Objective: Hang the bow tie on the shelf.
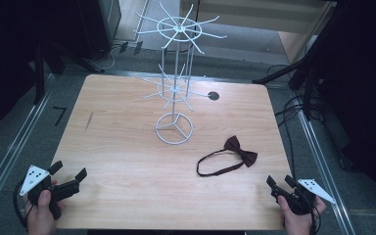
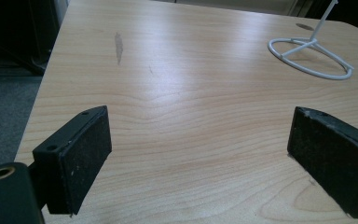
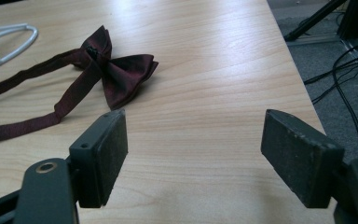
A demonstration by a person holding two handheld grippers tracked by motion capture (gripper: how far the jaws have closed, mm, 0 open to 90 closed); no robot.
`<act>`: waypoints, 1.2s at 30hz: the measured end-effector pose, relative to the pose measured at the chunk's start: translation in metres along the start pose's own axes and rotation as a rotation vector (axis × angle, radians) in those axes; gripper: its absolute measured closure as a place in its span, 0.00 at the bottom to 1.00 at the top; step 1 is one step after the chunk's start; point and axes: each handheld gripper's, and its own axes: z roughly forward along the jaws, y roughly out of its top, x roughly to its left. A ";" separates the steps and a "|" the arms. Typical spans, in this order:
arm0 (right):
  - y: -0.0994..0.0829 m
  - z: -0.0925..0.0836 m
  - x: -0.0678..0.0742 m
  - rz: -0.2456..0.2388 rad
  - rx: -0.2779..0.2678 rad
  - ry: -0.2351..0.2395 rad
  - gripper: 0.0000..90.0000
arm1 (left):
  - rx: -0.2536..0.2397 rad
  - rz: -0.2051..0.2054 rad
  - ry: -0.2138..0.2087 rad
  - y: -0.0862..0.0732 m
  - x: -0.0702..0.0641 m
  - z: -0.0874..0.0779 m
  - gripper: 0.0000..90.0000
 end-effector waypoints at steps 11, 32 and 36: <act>0.013 0.000 0.011 -0.134 0.048 0.008 0.27 | -0.003 0.001 0.004 0.000 0.000 0.000 0.07; 0.063 0.037 0.051 -0.435 0.406 0.082 0.14 | -0.001 0.006 0.007 0.000 0.000 0.000 0.07; 0.072 0.043 0.056 -0.482 0.451 0.098 0.09 | -0.003 0.004 0.007 0.000 0.000 0.000 0.08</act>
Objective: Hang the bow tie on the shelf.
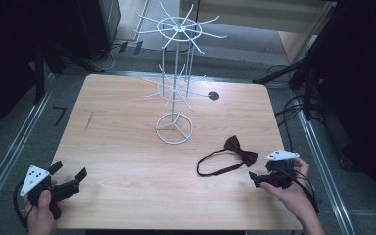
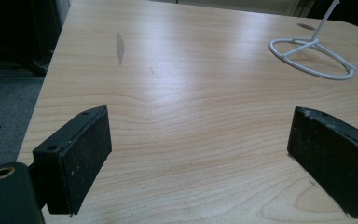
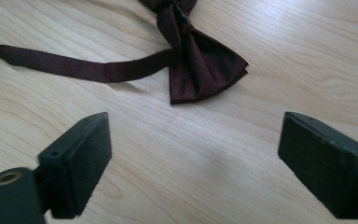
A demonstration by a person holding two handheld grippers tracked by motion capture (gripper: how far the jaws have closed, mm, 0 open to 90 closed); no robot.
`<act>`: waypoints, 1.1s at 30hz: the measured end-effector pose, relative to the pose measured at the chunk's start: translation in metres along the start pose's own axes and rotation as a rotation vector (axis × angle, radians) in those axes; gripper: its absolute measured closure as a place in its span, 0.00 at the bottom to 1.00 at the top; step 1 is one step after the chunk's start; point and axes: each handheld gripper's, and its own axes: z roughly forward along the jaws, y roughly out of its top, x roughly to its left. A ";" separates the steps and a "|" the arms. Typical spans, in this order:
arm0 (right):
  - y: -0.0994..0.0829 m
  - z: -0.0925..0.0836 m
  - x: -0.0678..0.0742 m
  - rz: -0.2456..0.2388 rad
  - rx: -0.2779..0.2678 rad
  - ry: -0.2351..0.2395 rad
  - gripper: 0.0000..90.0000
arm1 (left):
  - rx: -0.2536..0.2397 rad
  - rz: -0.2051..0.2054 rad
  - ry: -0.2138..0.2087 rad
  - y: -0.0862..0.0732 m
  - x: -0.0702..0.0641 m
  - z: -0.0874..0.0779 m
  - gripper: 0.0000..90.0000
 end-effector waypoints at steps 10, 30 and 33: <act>0.037 0.015 0.028 -0.243 0.244 0.055 0.00 | 0.001 0.001 -0.002 0.000 0.000 0.000 0.08; 0.077 0.046 0.042 -0.347 0.302 0.023 0.00 | 0.000 0.002 -0.008 0.000 0.000 0.000 0.07; 0.081 0.051 0.039 -0.345 0.302 0.026 0.00 | 0.000 0.001 -0.008 0.000 0.000 0.000 0.07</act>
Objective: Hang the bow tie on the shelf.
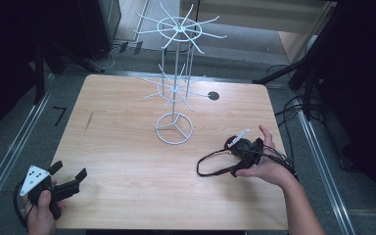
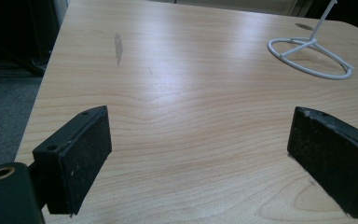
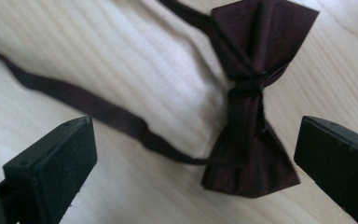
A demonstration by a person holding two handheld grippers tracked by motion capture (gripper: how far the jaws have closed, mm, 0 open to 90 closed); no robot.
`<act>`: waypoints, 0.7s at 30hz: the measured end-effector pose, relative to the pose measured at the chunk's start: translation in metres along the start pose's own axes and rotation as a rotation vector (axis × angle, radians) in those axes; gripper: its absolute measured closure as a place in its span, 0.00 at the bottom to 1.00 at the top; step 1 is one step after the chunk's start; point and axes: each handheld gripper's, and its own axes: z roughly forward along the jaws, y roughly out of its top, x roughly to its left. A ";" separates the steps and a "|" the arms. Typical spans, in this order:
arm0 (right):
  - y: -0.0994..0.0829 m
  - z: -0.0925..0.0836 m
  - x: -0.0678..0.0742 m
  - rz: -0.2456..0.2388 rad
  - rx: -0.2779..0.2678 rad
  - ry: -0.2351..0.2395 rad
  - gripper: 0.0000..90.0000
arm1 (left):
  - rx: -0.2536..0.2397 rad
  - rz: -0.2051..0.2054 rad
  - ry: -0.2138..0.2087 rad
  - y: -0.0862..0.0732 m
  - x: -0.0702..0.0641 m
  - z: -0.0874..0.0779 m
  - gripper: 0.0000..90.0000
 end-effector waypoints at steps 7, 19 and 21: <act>0.005 0.013 -0.003 -0.008 0.017 0.054 0.00 | 0.000 -0.002 0.000 0.000 0.000 0.000 0.08; 0.007 0.023 0.002 -0.054 0.051 0.056 0.00 | 0.000 -0.001 -0.003 0.000 0.000 0.000 0.07; 0.007 0.026 0.001 -0.049 0.070 0.057 0.00 | 0.001 0.000 -0.002 0.000 0.000 0.000 0.07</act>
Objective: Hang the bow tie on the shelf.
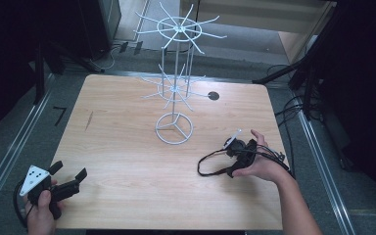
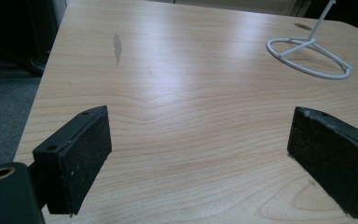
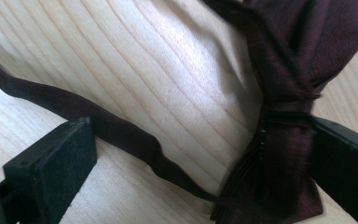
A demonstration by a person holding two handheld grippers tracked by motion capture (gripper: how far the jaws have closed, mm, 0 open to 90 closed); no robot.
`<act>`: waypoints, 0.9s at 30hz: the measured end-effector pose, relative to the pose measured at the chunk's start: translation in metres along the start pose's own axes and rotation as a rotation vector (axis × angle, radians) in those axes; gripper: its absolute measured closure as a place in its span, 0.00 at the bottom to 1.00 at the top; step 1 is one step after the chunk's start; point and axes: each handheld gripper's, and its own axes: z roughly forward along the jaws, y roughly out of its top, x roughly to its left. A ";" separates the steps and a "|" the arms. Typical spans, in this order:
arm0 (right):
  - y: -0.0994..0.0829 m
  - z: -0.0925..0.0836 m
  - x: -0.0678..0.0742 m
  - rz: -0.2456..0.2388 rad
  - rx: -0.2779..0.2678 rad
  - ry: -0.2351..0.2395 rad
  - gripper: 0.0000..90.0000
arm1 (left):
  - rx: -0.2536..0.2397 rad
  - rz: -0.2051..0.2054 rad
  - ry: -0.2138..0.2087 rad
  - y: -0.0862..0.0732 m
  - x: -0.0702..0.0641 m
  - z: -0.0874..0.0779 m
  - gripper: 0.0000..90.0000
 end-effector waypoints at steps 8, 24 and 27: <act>0.005 -0.007 -0.003 0.045 0.014 0.030 0.40 | 0.005 0.004 0.005 0.000 0.000 0.000 0.07; 0.012 -0.008 -0.011 0.156 0.049 0.014 0.82 | 0.000 0.002 0.000 0.000 0.000 0.000 0.08; 0.009 -0.008 -0.011 0.179 0.028 0.020 0.82 | 0.000 0.002 0.000 0.000 0.000 0.000 0.08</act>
